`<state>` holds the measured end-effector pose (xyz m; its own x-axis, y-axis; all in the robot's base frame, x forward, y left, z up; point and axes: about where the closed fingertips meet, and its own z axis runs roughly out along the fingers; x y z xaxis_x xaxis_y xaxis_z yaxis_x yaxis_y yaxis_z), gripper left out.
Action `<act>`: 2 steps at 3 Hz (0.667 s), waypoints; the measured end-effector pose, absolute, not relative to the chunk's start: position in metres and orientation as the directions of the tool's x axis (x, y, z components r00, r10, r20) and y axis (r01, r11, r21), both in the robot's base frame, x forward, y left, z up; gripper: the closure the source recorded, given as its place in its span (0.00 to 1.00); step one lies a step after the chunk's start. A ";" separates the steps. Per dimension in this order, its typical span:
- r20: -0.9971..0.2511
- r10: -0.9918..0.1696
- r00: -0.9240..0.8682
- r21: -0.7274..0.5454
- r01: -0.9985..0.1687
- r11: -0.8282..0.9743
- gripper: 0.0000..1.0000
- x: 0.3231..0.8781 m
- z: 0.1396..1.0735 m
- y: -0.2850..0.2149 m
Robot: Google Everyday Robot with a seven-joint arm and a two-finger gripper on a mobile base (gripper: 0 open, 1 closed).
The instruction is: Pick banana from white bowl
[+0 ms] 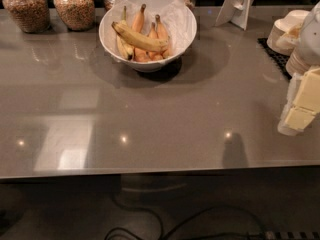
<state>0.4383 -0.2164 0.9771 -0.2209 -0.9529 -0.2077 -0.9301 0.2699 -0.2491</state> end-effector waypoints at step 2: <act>-0.245 -0.950 -0.191 -0.287 -0.922 0.259 0.00 0.446 0.980 -0.210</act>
Offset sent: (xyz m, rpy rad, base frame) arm 0.0220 0.0166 0.0026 0.0796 -0.1132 0.0553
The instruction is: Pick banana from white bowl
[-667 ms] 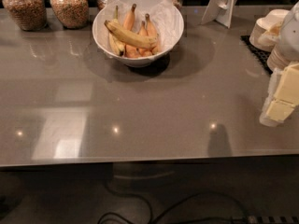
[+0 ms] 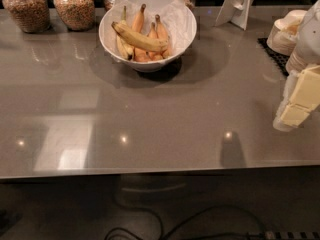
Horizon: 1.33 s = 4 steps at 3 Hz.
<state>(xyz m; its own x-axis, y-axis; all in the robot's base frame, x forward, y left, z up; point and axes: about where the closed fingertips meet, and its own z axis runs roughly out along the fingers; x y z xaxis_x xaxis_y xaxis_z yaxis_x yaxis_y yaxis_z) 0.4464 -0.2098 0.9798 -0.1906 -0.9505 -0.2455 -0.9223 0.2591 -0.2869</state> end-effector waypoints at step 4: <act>-0.538 -0.812 0.225 -0.589 -0.790 0.171 0.00 0.591 1.012 -0.099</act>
Offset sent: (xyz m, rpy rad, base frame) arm 0.1522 0.1107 0.0310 0.3756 -0.4757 0.2855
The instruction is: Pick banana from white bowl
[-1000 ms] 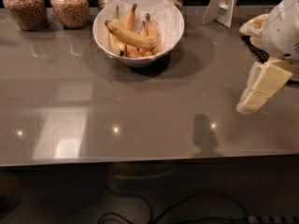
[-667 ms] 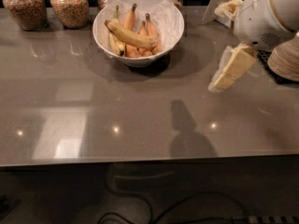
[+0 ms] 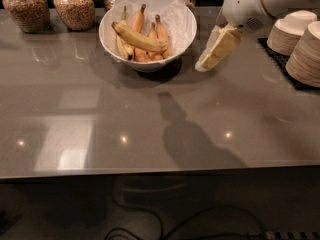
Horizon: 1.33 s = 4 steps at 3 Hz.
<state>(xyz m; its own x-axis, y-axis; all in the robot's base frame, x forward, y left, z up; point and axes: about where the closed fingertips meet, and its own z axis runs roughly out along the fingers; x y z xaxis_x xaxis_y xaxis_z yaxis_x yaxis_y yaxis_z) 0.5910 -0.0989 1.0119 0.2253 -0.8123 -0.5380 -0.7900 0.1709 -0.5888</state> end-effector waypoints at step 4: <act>-0.576 -0.748 0.329 -0.635 -0.756 0.157 0.29 0.664 0.997 -0.051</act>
Offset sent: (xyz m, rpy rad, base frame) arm 0.0371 0.0052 -0.0074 -0.0054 -0.0739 0.0302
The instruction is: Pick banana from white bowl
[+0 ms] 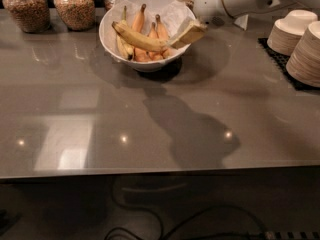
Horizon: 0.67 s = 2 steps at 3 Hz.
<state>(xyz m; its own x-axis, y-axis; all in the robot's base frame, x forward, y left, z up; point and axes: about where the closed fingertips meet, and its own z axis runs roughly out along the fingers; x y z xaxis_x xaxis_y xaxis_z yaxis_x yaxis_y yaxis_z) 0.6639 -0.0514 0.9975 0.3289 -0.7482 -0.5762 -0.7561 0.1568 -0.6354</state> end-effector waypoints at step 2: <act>-0.621 -0.700 0.352 -0.595 -0.793 0.129 0.49 0.695 0.961 -0.008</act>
Offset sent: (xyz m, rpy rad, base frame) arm 0.0476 0.0634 -0.0588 0.0544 0.0757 0.0993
